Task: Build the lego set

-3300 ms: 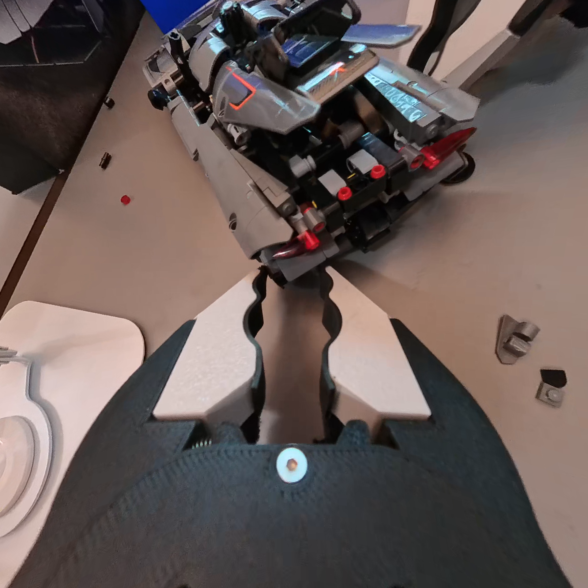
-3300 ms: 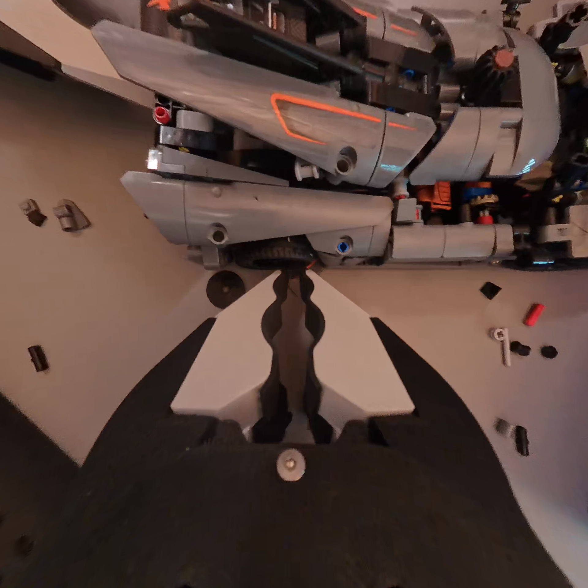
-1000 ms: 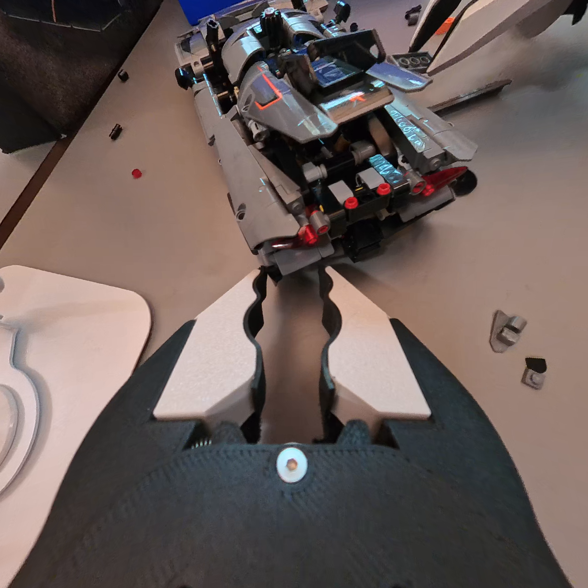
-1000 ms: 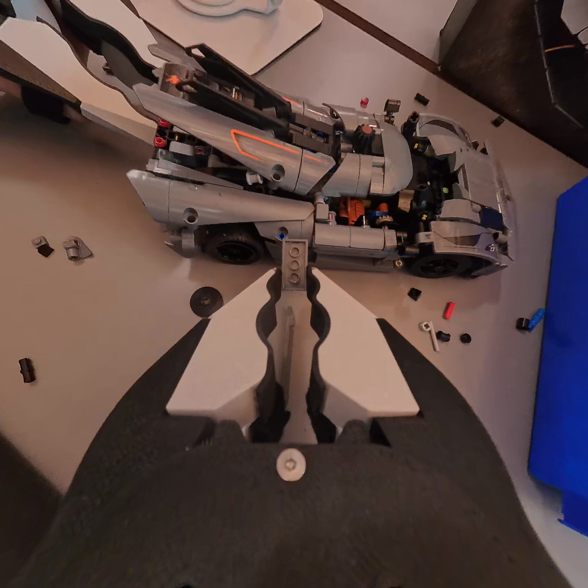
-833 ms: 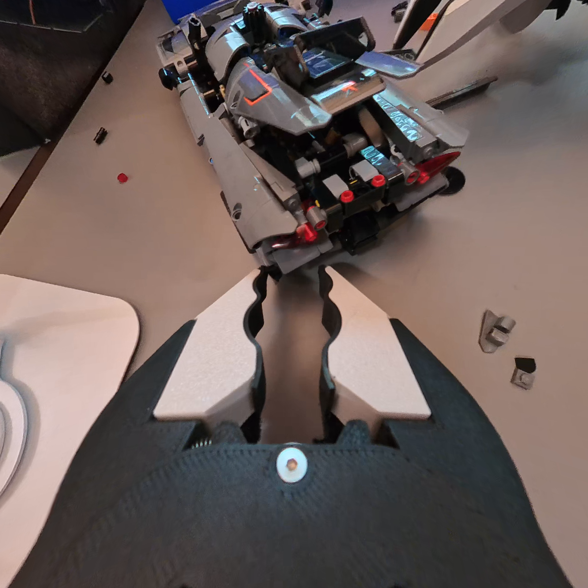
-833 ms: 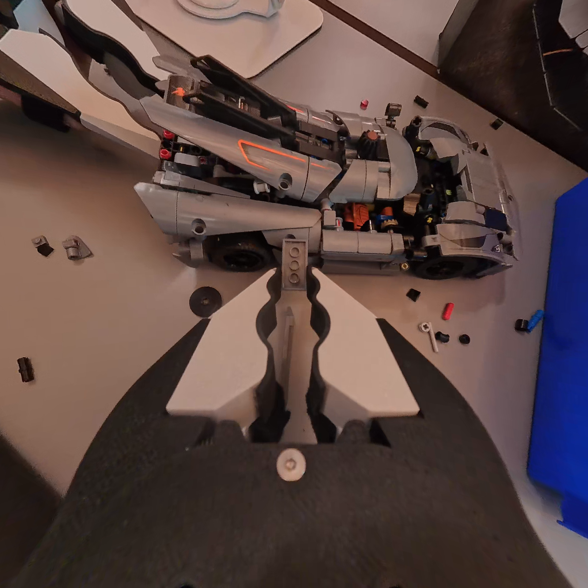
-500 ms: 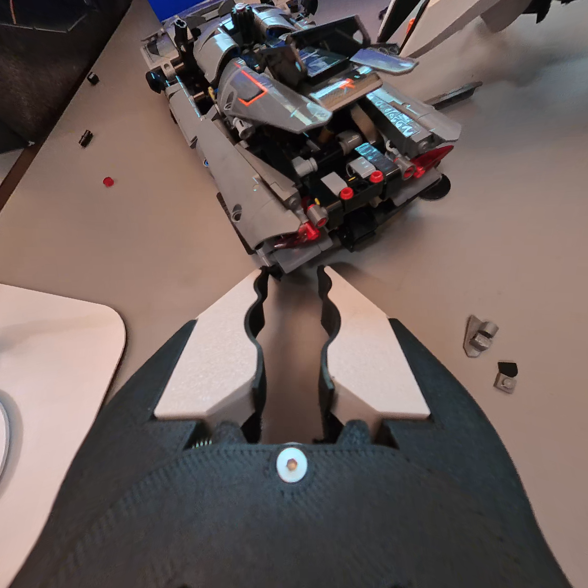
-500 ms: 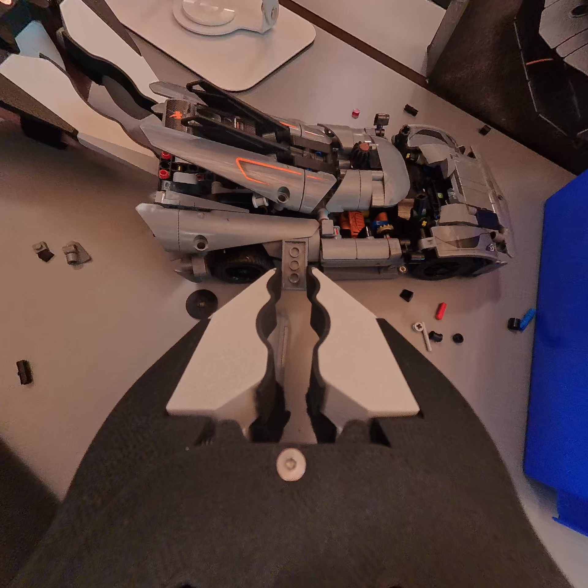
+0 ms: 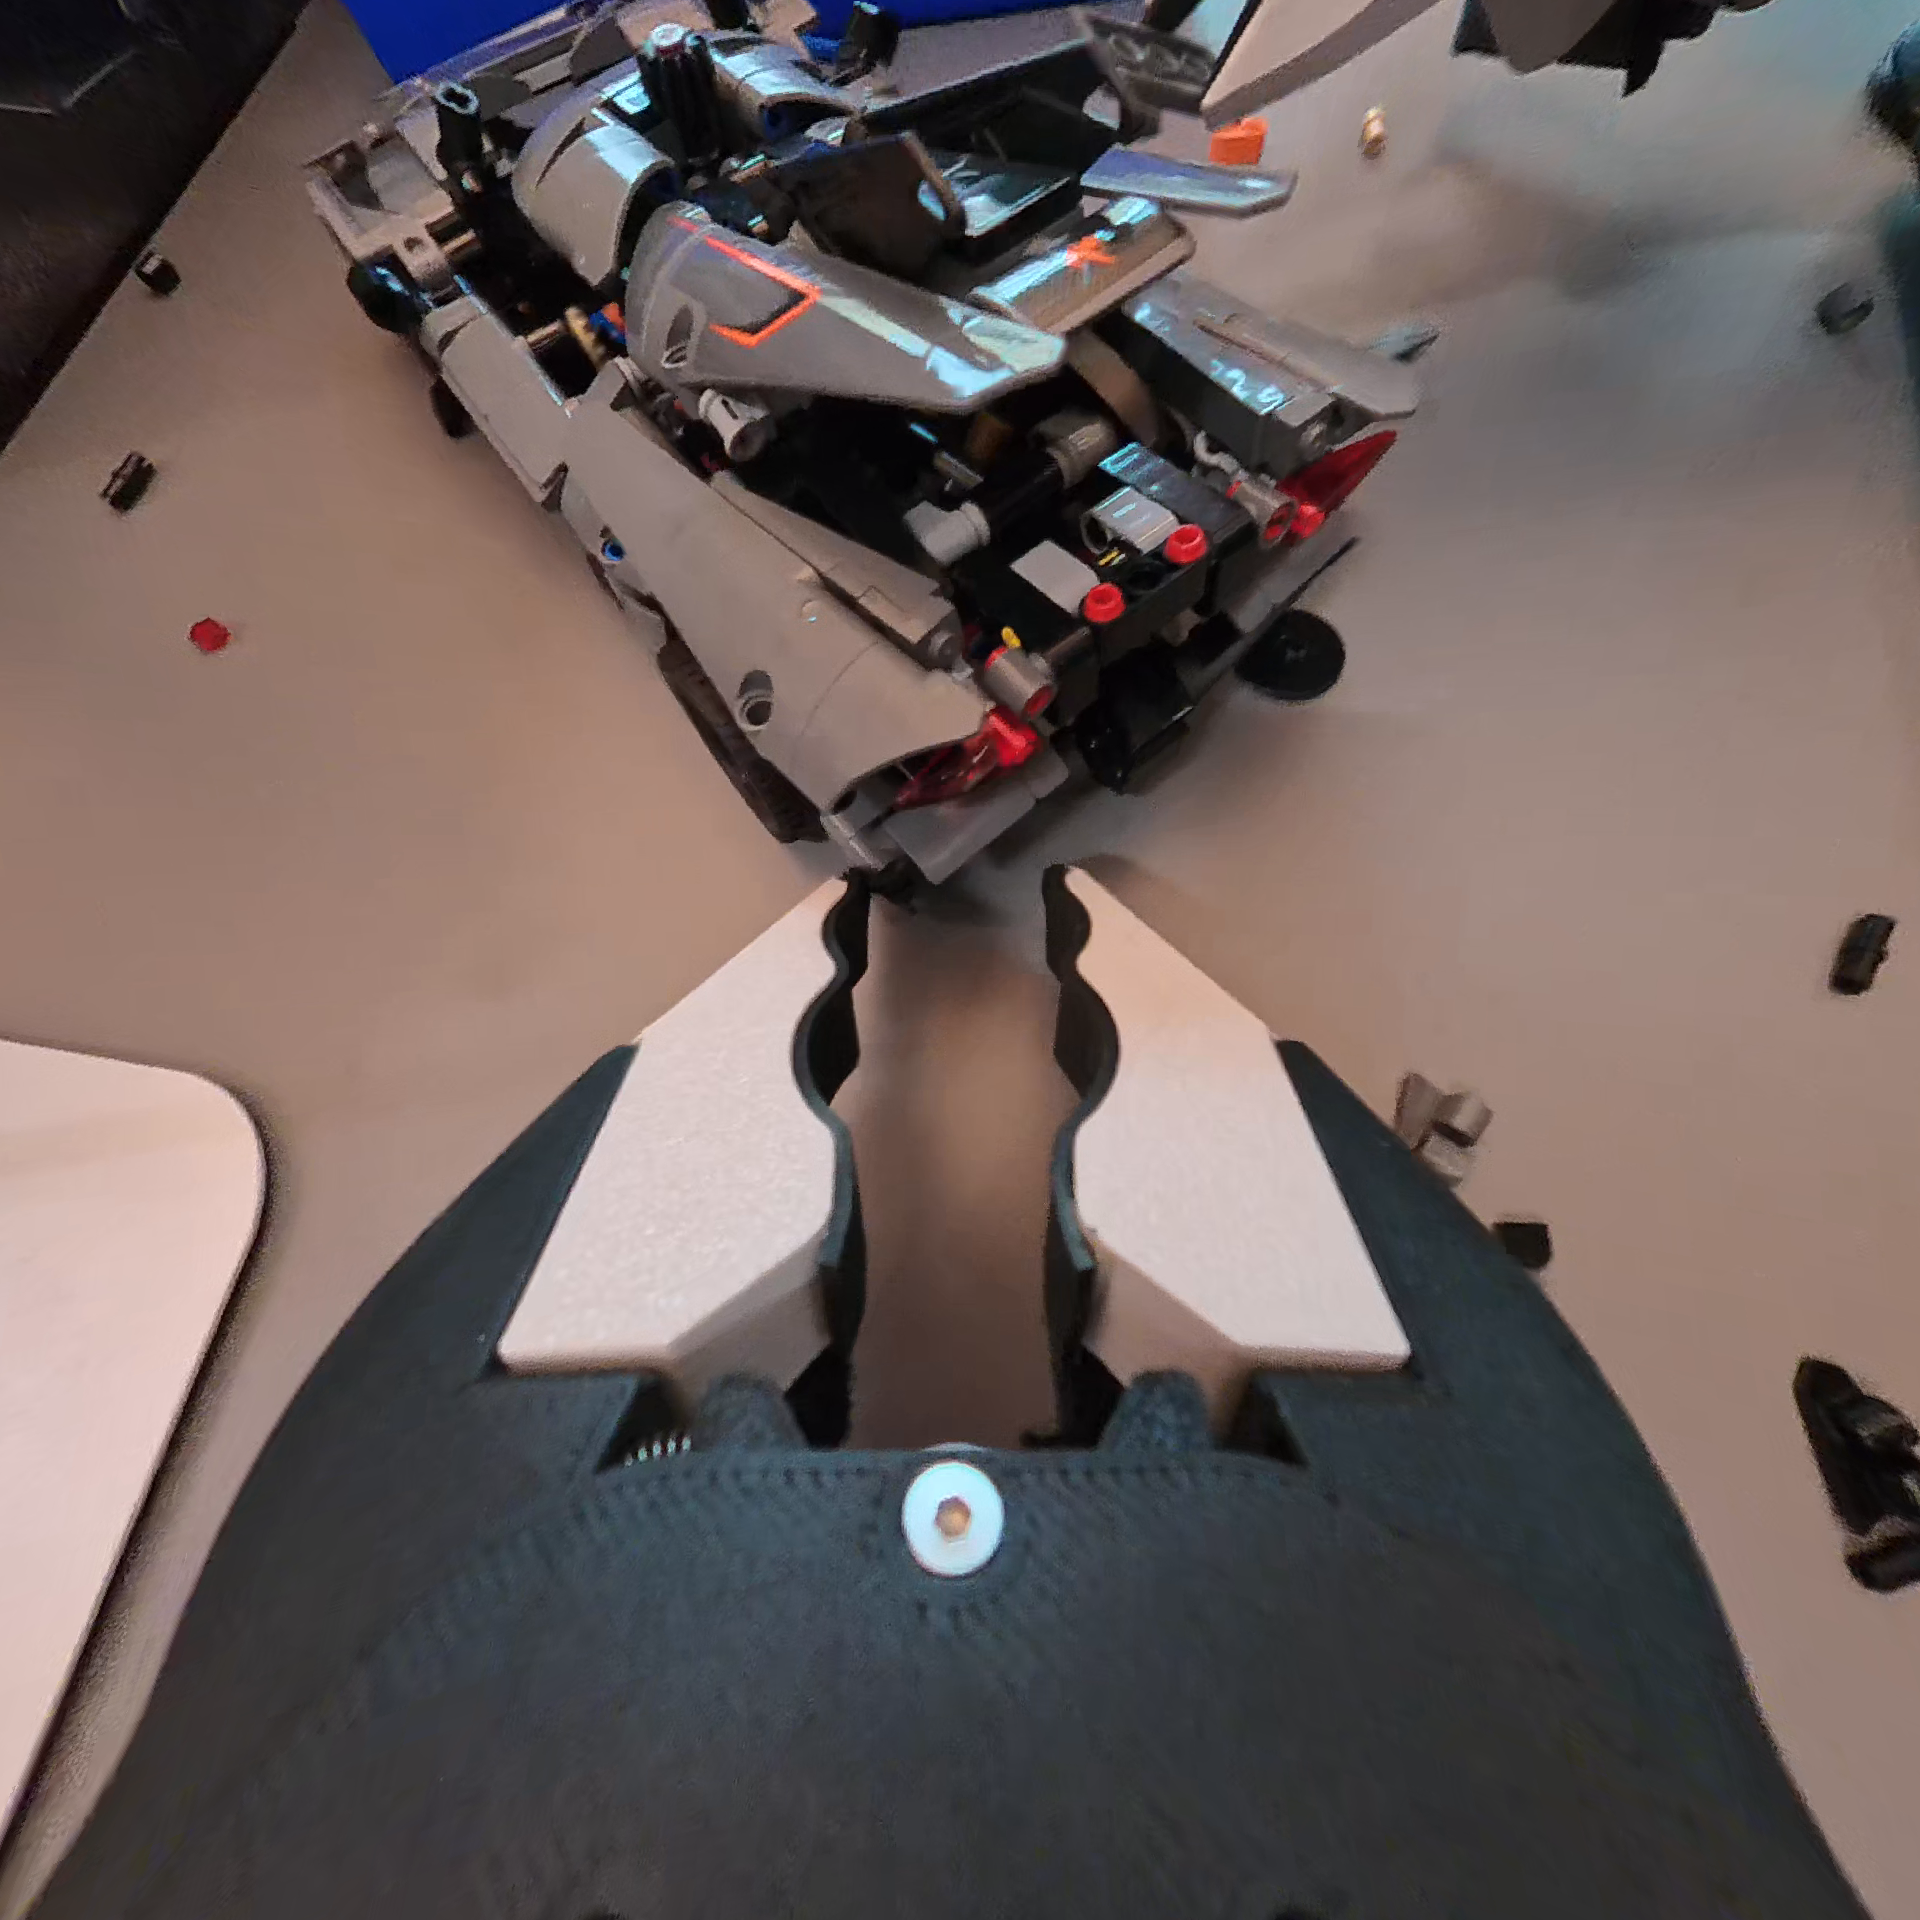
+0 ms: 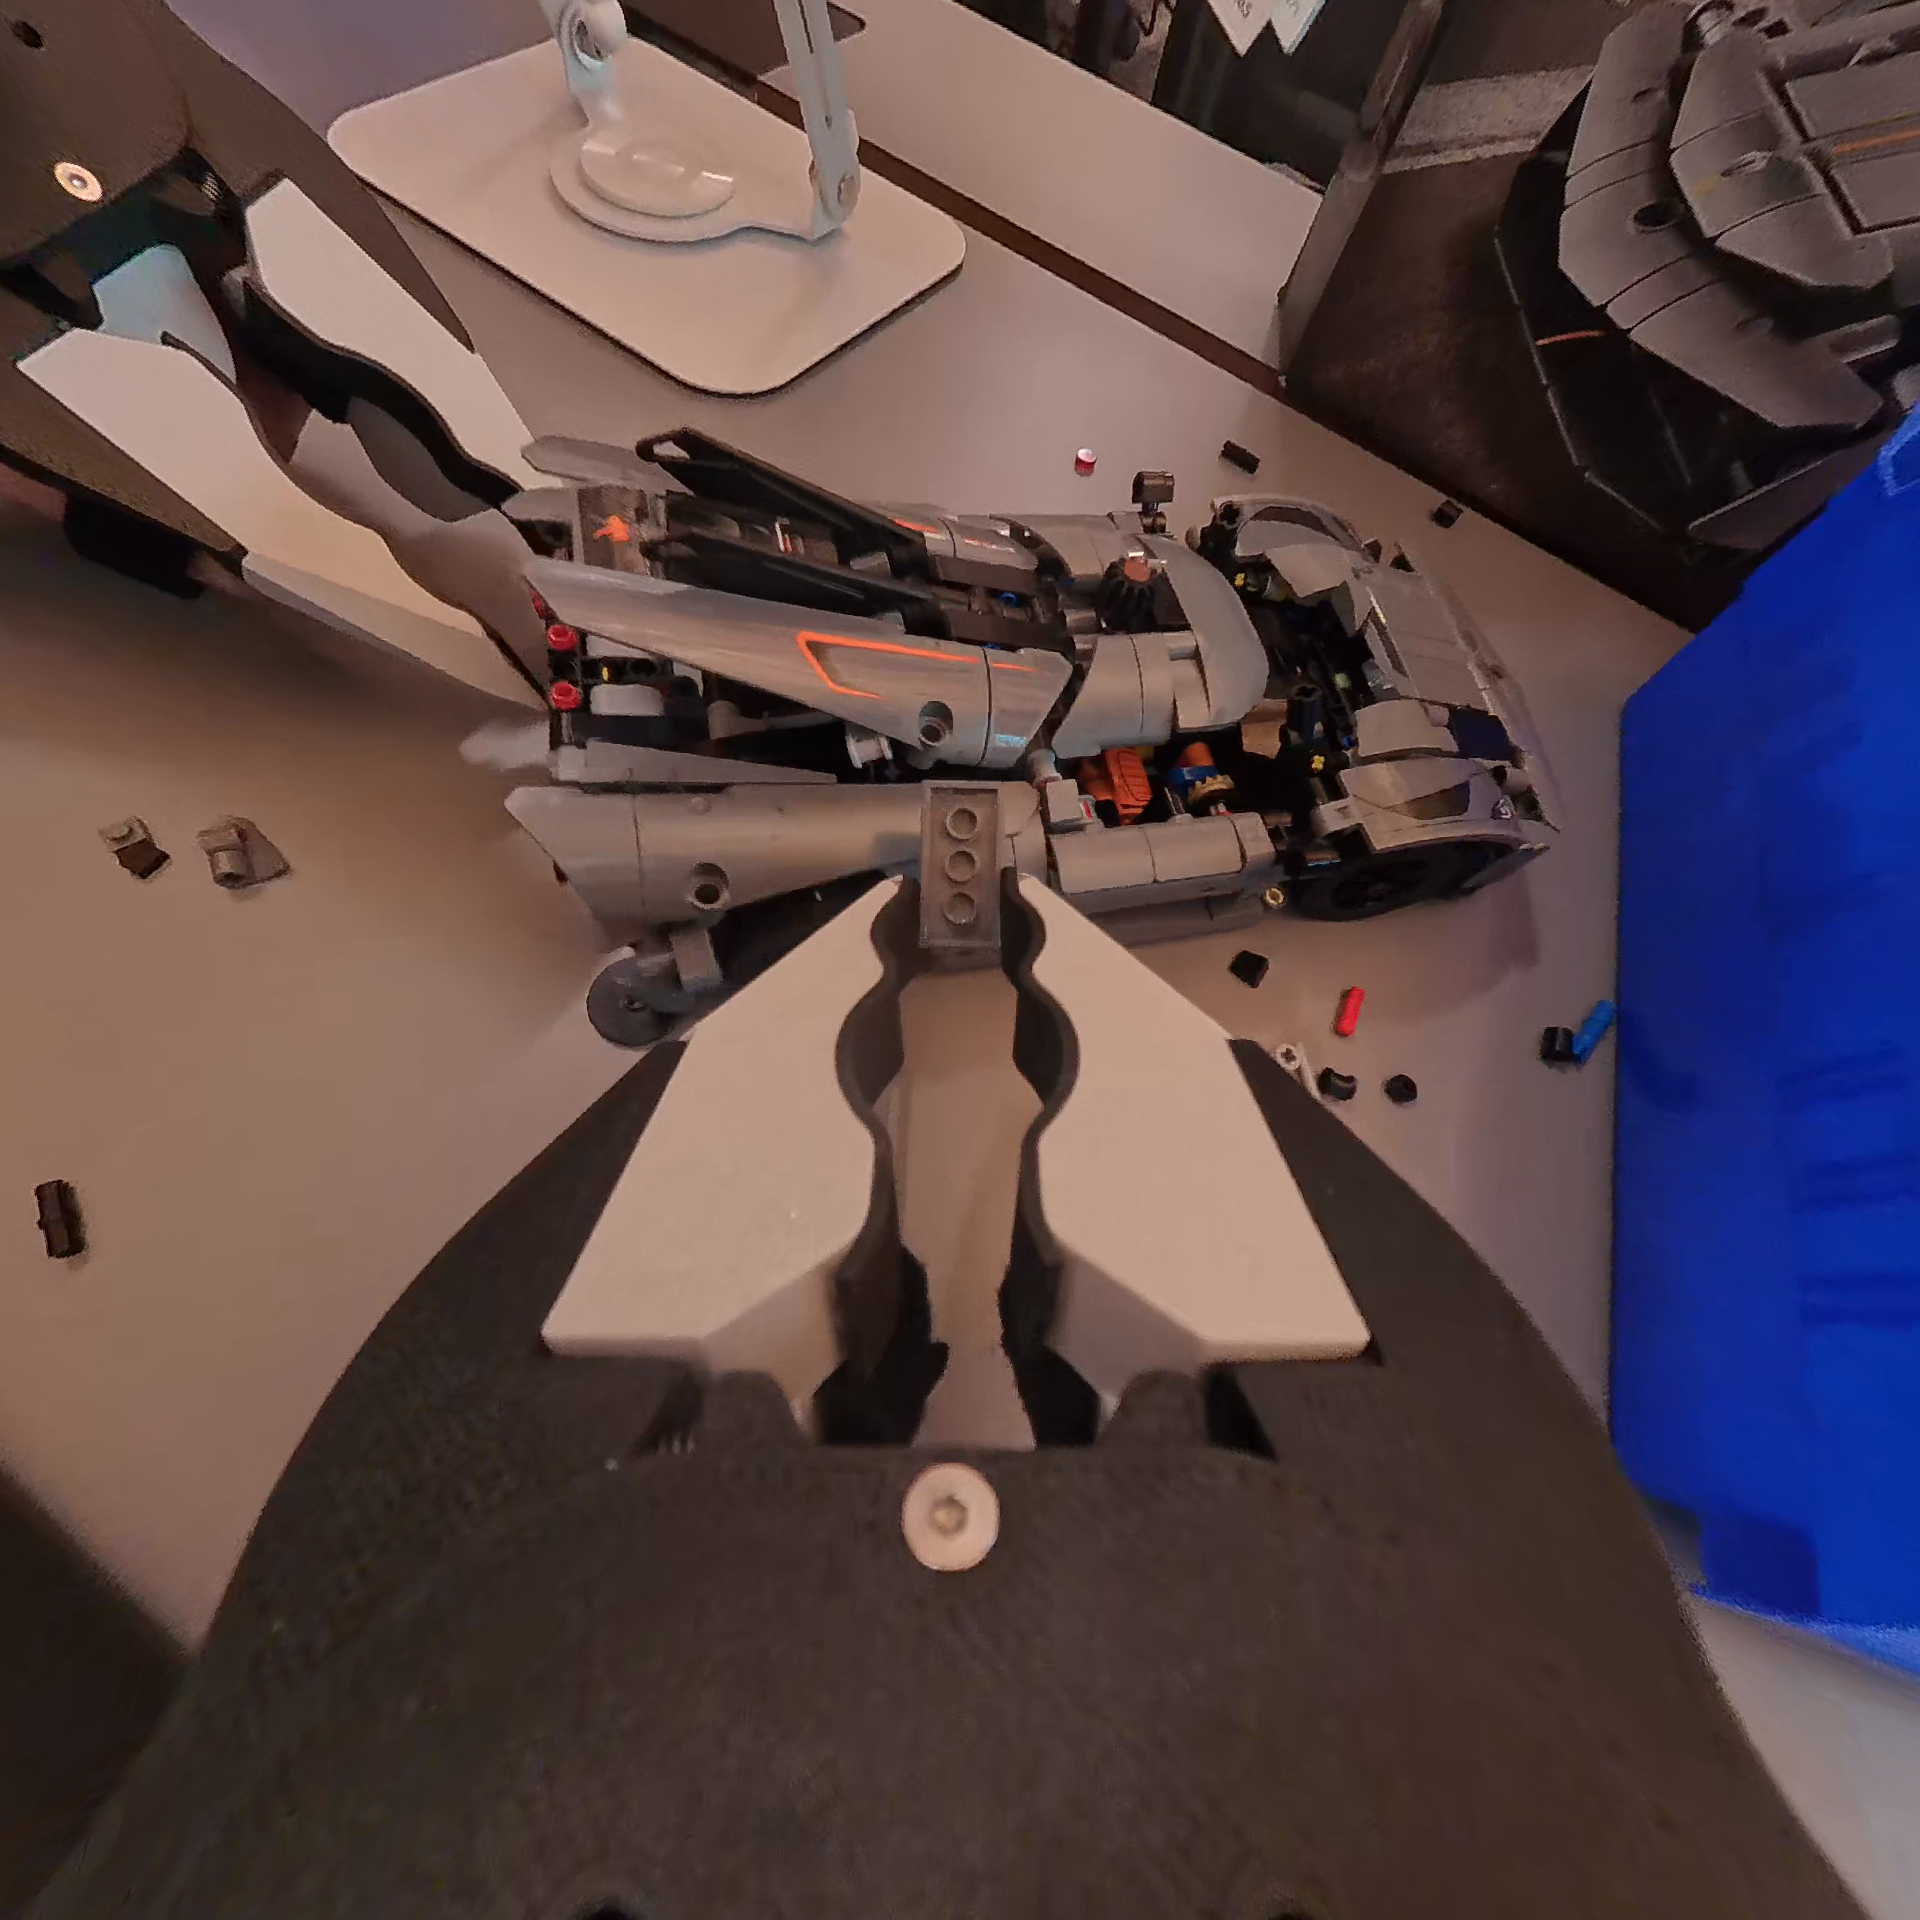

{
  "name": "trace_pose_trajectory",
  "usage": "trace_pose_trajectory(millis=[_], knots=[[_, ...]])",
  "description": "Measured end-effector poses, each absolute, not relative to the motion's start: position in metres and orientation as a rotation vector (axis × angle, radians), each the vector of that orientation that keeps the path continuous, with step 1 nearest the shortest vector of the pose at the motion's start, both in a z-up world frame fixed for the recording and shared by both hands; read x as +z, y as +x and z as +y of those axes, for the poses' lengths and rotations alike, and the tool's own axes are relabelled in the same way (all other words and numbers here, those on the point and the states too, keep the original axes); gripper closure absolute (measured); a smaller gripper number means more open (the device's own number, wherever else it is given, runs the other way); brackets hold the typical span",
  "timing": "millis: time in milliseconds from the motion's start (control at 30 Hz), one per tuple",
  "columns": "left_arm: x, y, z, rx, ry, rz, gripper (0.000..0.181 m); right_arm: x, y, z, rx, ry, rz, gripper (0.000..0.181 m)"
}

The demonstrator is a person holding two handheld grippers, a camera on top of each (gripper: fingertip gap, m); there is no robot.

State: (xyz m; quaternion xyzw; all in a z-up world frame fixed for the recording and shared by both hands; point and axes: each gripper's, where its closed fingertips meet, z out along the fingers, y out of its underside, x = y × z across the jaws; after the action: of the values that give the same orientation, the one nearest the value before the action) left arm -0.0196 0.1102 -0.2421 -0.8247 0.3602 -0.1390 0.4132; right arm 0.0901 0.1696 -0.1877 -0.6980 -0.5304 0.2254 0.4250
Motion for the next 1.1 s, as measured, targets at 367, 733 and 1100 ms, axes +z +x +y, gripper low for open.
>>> trace_pose_trajectory(millis=[367, 733, 1100], knots=[[-0.235, -0.024, 0.11, -0.244, -2.009, 0.974, 0.145, -0.167, 0.078, 0.128, 0.514, -1.489, -1.462, 0.168], [-0.169, -0.003, 0.098, 0.103, -1.672, 1.118, 0.146, -0.174, 0.049, 0.089, 0.703, -1.449, -1.588, 0.168], [-0.182, 0.046, 0.076, 0.181, -1.546, 1.356, 0.165, -0.18, 0.045, 0.062, 0.872, -1.406, -1.694, 0.168]])
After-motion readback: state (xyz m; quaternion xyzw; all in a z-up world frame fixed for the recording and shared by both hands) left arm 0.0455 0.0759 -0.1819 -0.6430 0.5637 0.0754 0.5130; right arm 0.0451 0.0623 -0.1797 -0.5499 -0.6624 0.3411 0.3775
